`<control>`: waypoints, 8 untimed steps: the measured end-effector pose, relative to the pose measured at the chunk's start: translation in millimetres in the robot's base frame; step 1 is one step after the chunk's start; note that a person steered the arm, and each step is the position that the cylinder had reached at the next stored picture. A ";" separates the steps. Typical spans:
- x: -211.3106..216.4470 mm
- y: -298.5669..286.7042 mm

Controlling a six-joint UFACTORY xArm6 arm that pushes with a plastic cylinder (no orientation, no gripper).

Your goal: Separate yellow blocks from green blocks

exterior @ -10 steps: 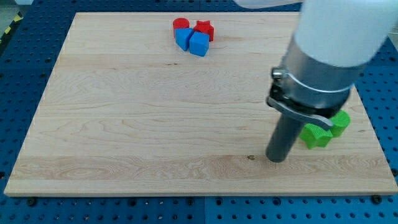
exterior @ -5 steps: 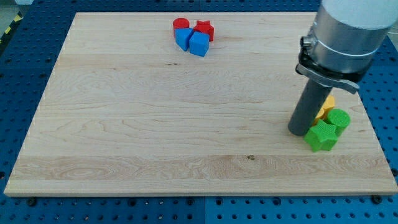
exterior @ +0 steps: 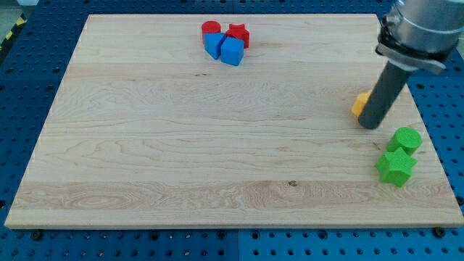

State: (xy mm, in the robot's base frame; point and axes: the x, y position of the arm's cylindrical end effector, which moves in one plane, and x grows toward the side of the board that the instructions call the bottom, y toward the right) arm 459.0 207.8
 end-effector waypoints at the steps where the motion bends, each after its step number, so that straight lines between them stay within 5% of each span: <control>1: -5.0 23.3; 5: 51.8 47.2; 6: 47.6 47.2; 8: -30.1 87.7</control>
State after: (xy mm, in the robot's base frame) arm 428.9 295.5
